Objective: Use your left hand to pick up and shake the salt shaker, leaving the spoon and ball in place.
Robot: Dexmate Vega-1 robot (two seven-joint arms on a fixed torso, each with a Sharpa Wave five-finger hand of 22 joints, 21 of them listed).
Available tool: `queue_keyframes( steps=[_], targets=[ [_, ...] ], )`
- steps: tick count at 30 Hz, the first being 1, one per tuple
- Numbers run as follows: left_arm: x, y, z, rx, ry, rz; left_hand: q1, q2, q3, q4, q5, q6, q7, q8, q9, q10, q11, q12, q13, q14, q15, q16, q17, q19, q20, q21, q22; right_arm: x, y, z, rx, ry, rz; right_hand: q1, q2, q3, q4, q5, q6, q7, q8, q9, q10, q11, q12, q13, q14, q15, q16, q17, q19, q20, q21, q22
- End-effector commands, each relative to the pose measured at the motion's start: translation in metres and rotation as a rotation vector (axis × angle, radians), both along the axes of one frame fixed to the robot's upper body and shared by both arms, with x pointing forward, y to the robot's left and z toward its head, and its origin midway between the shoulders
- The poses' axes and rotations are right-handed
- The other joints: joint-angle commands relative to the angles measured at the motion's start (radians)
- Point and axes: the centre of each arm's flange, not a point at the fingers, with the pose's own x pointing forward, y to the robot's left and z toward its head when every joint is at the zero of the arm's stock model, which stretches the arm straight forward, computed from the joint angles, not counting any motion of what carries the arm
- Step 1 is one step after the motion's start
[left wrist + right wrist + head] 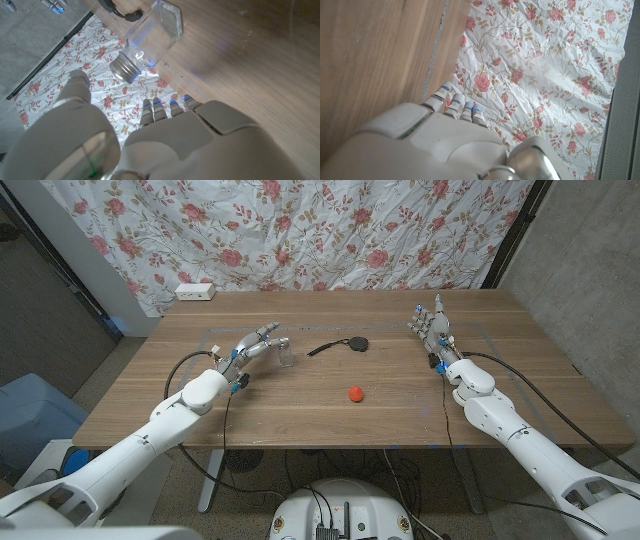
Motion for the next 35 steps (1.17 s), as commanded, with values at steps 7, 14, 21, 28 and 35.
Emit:
queue_keyframes(
  steps=[7,14,21,28,35],
  targets=[
    [0.013,0.005,0.002,-0.183,0.036,-0.039,-0.039,0.03,0.003,0.015,-0.005,0.038,0.001,0.011,-0.001,0.015,-0.005,0.016,0.0,0.029,-0.02,0.015,0.002,0.013,-0.014,0.022,0.002,0.0,0.0,0.0,0.0,0.0,0.0,-0.002,0.098,-0.007,0.0,0.009,0.0,0.008,0.004,0.003,-0.008,0.001,0.0,0.004,-0.001,-0.033,-0.005,0.006,0.005,0.004,0.005,0.005],
    [0.011,0.008,-0.003,-0.235,0.041,-0.043,-0.068,0.046,0.001,0.017,-0.006,0.002,-0.003,-0.004,-0.001,-0.032,0.009,0.002,0.0,0.021,-0.029,0.006,0.001,0.025,-0.027,0.018,0.001,0.0,0.0,0.0,0.0,0.0,0.0,-0.002,0.098,-0.007,0.0,0.009,0.0,0.008,0.004,0.003,-0.009,-0.001,-0.001,0.004,0.0,-0.034,-0.005,0.006,0.005,0.004,0.005,0.005],
    [0.006,0.013,-0.009,-0.301,0.041,-0.02,-0.093,0.056,-0.001,0.018,-0.006,-0.021,0.012,-0.007,-0.002,-0.069,0.034,-0.003,-0.001,0.008,-0.029,0.003,0.001,0.034,-0.053,0.015,0.001,0.0,0.0,0.0,0.0,0.0,0.0,-0.002,0.098,-0.007,0.0,0.009,0.0,0.007,0.003,0.003,-0.008,0.002,0.0,0.004,-0.001,-0.034,-0.005,0.006,0.005,0.004,0.005,0.005],
    [-0.001,0.015,-0.013,-0.359,0.026,-0.007,-0.113,0.066,-0.002,0.017,-0.005,-0.041,0.014,-0.008,-0.002,-0.099,0.054,-0.003,-0.002,0.015,-0.016,0.005,0.0,0.043,-0.056,0.013,0.0,0.0,0.0,0.0,0.0,0.0,0.0,-0.002,0.098,-0.007,0.0,0.009,0.0,0.008,0.004,0.003,-0.008,0.0,0.0,0.004,0.0,-0.033,-0.005,0.006,0.005,0.004,0.005,0.005],
    [-0.001,0.016,-0.015,-0.407,0.04,-0.001,-0.126,0.077,0.0,0.015,-0.003,-0.052,0.007,-0.006,-0.002,-0.1,0.053,0.004,-0.002,0.016,-0.016,0.005,0.0,0.051,-0.057,0.013,0.0,0.0,0.0,0.0,0.0,0.0,0.0,-0.002,0.098,-0.007,0.0,0.009,0.001,0.008,0.004,0.003,-0.008,-0.001,0.0,0.004,0.0,-0.033,-0.005,0.006,0.005,0.004,0.005,0.005]
  ],
)
